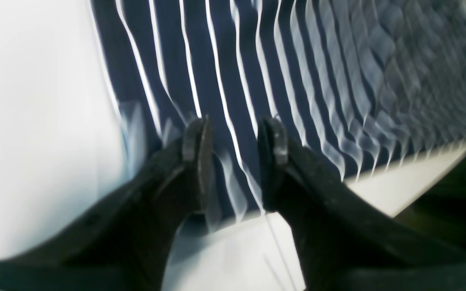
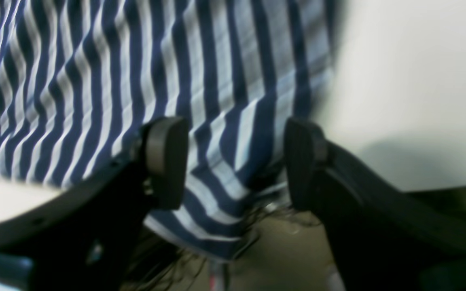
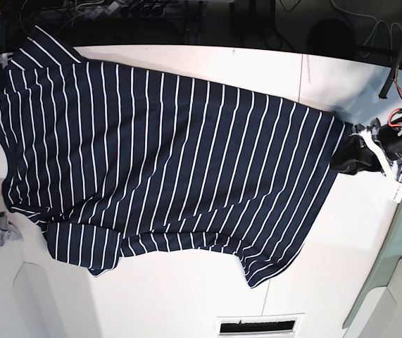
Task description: Layout the t-shirt on the table in an organized manner, then fold the t-shirt properly
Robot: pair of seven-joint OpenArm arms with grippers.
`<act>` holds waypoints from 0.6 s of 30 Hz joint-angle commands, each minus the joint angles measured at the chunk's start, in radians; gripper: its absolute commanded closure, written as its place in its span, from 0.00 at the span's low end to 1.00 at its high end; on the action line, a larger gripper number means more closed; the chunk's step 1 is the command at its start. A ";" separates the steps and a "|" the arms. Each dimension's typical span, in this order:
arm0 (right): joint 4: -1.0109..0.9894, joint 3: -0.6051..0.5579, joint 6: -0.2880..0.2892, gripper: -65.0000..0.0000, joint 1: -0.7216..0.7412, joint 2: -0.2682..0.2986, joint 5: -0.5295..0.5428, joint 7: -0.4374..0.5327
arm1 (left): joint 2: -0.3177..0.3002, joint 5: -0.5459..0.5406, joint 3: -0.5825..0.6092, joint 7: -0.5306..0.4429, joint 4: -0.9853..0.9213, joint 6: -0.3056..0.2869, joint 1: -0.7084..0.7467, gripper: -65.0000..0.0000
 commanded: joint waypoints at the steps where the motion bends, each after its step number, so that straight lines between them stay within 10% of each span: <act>1: 0.015 0.032 -0.006 0.43 -0.001 0.035 0.012 0.019 | -0.020 -0.037 -0.026 0.002 0.021 -0.013 -0.006 0.66; 18: -0.282 -0.173 0.039 0.43 0.014 0.095 0.045 0.046 | 0.062 -0.185 -0.048 0.093 0.021 -0.013 0.053 0.66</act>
